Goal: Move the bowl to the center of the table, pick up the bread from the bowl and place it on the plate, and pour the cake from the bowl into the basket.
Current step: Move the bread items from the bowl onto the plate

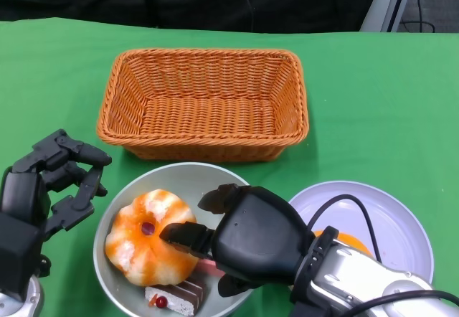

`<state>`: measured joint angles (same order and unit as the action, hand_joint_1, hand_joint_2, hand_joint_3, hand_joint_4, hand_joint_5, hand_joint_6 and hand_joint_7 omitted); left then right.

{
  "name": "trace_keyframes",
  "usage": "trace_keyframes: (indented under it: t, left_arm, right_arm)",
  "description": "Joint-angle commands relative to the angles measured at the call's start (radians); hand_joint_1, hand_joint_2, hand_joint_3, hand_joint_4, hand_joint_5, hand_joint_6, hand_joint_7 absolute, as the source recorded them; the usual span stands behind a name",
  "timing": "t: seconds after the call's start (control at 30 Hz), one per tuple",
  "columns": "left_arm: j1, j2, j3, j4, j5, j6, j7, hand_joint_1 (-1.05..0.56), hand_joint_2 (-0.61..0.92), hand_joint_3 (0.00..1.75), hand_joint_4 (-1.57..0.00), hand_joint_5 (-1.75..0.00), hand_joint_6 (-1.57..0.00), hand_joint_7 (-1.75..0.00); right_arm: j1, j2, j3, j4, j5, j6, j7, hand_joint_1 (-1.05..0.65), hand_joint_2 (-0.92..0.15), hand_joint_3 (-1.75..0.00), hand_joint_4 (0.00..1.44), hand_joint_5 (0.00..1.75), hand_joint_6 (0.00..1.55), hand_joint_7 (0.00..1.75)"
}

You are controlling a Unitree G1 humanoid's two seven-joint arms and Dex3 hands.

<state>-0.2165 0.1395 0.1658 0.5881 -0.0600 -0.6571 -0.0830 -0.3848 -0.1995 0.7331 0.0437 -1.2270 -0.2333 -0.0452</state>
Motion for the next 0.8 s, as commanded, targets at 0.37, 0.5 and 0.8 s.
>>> trace_keyframes:
  t: [0.37, 0.5, 0.8]
  left_arm:
    - [-0.016, 0.002, 0.015, 0.018, -0.043, 0.002, -0.022, -0.27, 0.81, 0.45, -0.7, -1.57, -0.74, -1.2]
    - [-0.02, 0.003, 0.017, 0.02, -0.065, 0.012, -0.037, -0.25, 0.83, 0.41, -0.74, -1.58, -0.75, -1.17]
    - [-0.022, 0.016, 0.025, 0.014, -0.053, 0.05, -0.024, -0.19, 0.88, 0.39, -0.73, -1.59, -0.73, -1.21]
  right_arm:
    - [-0.027, 0.046, 0.024, 0.066, -0.016, 0.048, -0.105, -0.65, -0.91, -0.01, 0.78, 0.05, 0.46, 0.01]
    - [-0.041, 0.056, 0.033, 0.104, -0.017, 0.061, -0.126, -0.61, -0.9, -0.01, 0.79, 0.04, 0.52, 0.02]
    - [-0.051, 0.094, 0.042, 0.189, 0.006, 0.074, -0.187, -0.63, -0.92, -0.03, 0.79, 0.02, 0.67, 0.05]
